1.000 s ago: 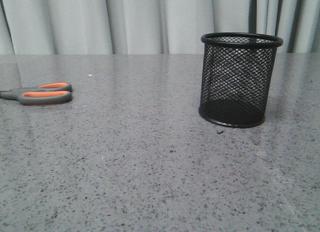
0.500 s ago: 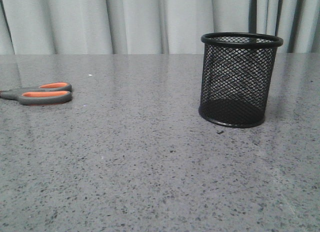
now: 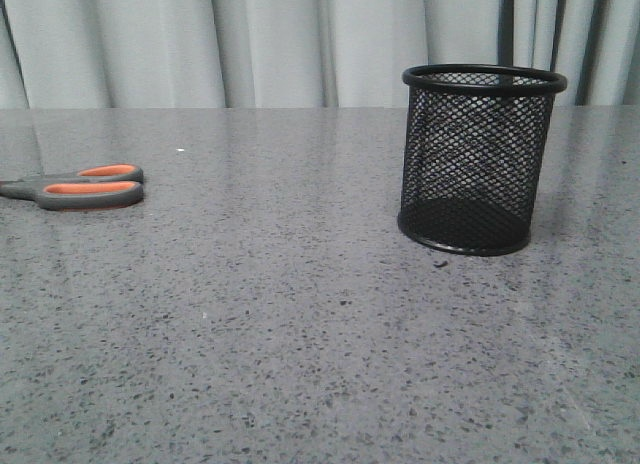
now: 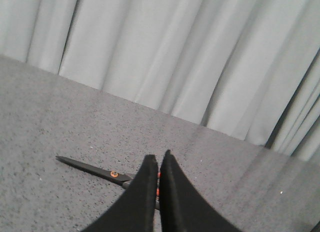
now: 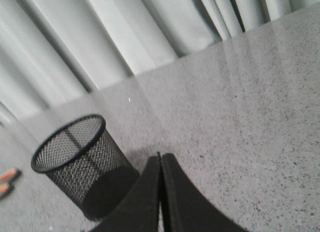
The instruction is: Put scissors into bucket
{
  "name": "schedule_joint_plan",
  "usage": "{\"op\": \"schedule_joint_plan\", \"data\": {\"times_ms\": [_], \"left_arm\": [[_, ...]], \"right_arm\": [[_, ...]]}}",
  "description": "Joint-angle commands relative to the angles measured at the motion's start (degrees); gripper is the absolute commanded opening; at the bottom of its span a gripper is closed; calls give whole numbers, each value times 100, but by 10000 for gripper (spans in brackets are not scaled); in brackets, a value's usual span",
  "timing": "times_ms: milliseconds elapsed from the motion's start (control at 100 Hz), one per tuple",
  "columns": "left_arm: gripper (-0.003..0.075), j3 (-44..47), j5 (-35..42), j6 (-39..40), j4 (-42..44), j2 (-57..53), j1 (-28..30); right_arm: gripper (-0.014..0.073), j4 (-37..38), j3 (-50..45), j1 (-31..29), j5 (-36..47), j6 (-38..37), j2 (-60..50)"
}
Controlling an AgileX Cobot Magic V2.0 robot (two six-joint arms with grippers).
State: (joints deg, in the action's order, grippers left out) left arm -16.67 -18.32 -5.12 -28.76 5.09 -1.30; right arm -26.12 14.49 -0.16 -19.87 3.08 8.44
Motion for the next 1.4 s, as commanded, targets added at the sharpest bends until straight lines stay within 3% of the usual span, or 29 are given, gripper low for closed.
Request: {"op": "schedule_joint_plan", "data": {"times_ms": [0, 100, 250, 450, 620, 690, 750, 890, 960, 1210, 1390], "left_arm": [[-21, -867, -298, -12, 744, 605, 13], [-20, -1639, -1035, -32, 1207, 1283, 13], [-20, -2523, -2037, -479, 1234, 2070, 13], [-20, -2937, -2415, -526, 1026, 2590, 13], [-12, -2937, -2428, -1183, 234, 2719, 13], [34, -2937, -2428, -1328, 21, 2755, 13], [120, -2937, -2441, -1342, -31, 2796, 13], [349, -2937, -2535, -1342, -84, 2879, 13], [398, -2949, -2605, -1379, -145, 2933, 13], [386, -3445, -3306, -2043, -211, 3498, 13], [386, -4284, -4277, -2585, -126, 4395, 13]], "right_arm": [[-53, 371, 681, -30, -203, 34, 657], [-53, 753, 1281, -30, -791, 77, 1325], [-53, 811, 2032, 18, -1464, 386, 2154], [-14, 738, 2422, 223, -1606, 622, 2592], [210, 644, 2423, 354, -1553, 621, 2693], [340, 604, 2423, 354, -1553, 621, 2712], [397, 542, 2423, 354, -1553, 621, 2730], [399, 487, 2423, 354, -1563, 621, 2730], [399, 487, 2423, 354, -1563, 621, 2730], [399, 479, 2423, 354, -1563, 621, 2730], [399, 479, 2423, 354, -1574, 621, 2730]]}}
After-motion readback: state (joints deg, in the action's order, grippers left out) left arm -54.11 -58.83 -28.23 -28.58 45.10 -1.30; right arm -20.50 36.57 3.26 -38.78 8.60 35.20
